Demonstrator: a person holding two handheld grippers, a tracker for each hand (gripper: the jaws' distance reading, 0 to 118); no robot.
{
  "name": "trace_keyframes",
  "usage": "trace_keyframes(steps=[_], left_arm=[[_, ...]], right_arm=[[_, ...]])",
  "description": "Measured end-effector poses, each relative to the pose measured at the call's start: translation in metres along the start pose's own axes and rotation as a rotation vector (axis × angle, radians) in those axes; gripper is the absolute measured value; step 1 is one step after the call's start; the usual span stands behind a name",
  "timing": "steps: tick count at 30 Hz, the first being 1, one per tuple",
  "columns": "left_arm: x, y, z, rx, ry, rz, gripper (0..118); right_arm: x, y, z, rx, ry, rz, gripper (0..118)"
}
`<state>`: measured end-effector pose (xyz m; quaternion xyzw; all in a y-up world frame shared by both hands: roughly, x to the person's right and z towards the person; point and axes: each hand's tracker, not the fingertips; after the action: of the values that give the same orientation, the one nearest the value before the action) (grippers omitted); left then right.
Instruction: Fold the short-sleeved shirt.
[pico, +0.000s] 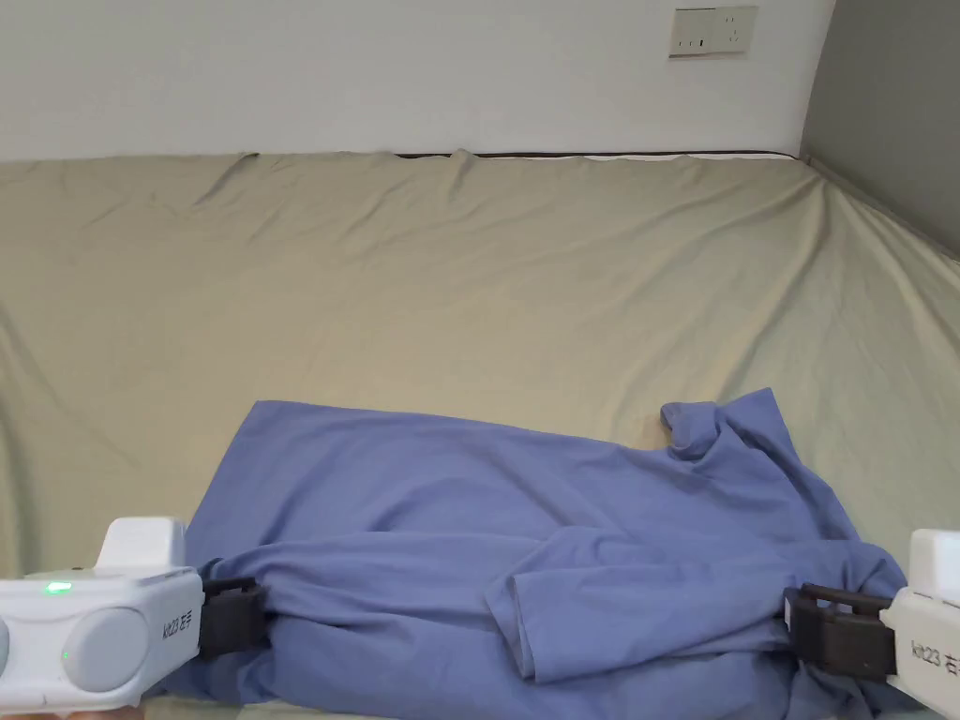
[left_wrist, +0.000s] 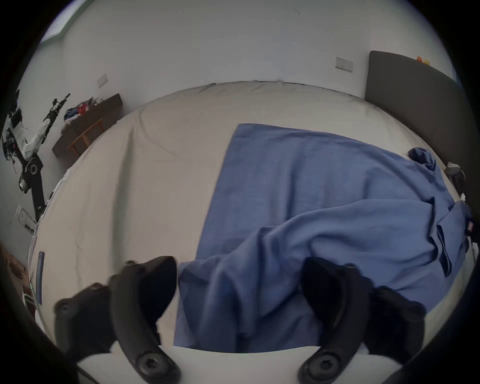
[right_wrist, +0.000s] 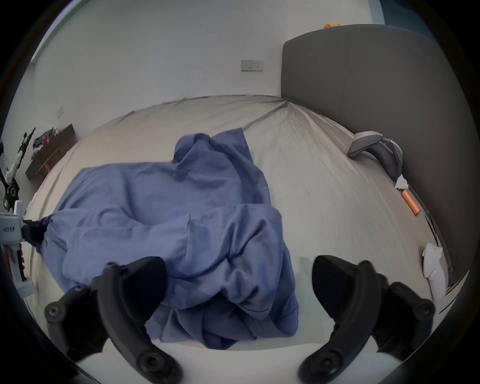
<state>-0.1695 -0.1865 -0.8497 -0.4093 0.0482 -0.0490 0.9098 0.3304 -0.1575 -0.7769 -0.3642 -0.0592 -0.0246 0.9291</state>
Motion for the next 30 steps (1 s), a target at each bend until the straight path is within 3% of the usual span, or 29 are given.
trace_keyframes(steps=[3, 5, 10, 12, 13, 14, 15, 16, 17, 18, 20, 24, 25, 26, 27, 28, 29, 30], left_arm=[[-0.015, 0.001, 0.016, 0.002, -0.089, 0.099, 104], [-0.022, 0.001, 0.044, 0.040, -0.125, 0.160, 104], [-0.016, -0.026, 0.135, 0.324, -0.059, 0.079, 103], [-0.011, -0.047, 0.160, 0.408, -0.037, 0.041, 92], [-0.008, -0.058, 0.167, 0.414, -0.006, 0.033, 74], [-0.005, -0.066, 0.171, 0.390, 0.033, 0.028, 35], [-0.003, -0.071, 0.169, 0.343, 0.079, 0.028, 0], [-0.001, -0.078, 0.165, 0.319, 0.109, 0.038, 0], [-0.003, -0.084, 0.162, 0.320, 0.062, 0.043, 0], [-0.005, -0.086, 0.158, 0.303, 0.005, 0.060, 0], [-0.013, -0.081, 0.150, 0.251, -0.063, 0.128, 0], [-0.016, -0.073, 0.121, 0.266, -0.036, 0.081, 0], [-0.017, -0.064, 0.114, 0.261, -0.037, 0.057, 4], [-0.020, -0.059, 0.103, 0.244, -0.044, 0.042, 21], [-0.021, -0.056, 0.094, 0.206, -0.065, 0.017, 62], [-0.022, -0.051, 0.081, 0.158, -0.086, -0.005, 91], [-0.022, -0.048, 0.071, 0.107, -0.090, -0.017, 106], [-0.021, -0.047, 0.062, 0.066, -0.085, -0.026, 107]], right_arm=[[0.000, 0.000, 0.019, 0.065, 0.036, -0.030, 108], [-0.007, 0.000, 0.045, 0.174, 0.033, -0.006, 108], [-0.042, -0.015, 0.118, 0.361, 0.039, 0.043, 108], [-0.052, -0.029, 0.139, 0.422, 0.071, 0.049, 104], [-0.057, -0.038, 0.146, 0.421, 0.110, 0.048, 95], [-0.061, -0.044, 0.152, 0.426, 0.138, 0.066, 76], [-0.065, -0.048, 0.154, 0.430, 0.152, 0.083, 30], [-0.067, -0.054, 0.153, 0.391, 0.156, 0.064, 0], [-0.070, -0.063, 0.153, 0.373, 0.144, 0.061, 0], [-0.069, -0.061, 0.152, 0.429, 0.132, 0.116, 0], [-0.067, -0.071, 0.144, 0.287, 0.194, 0.051, 0], [-0.060, -0.077, 0.145, 0.313, 0.185, 0.038, 0], [-0.057, -0.076, 0.144, 0.305, 0.188, 0.034, 0], [-0.054, -0.075, 0.143, 0.301, 0.188, 0.026, 0], [-0.052, -0.075, 0.141, 0.297, 0.190, 0.018, 0], [-0.050, -0.074, 0.137, 0.289, 0.192, 0.005, 0], [-0.047, -0.072, 0.135, 0.286, 0.191, -0.003, 0], [-0.045, -0.071, 0.134, 0.284, 0.191, -0.006, 0]])
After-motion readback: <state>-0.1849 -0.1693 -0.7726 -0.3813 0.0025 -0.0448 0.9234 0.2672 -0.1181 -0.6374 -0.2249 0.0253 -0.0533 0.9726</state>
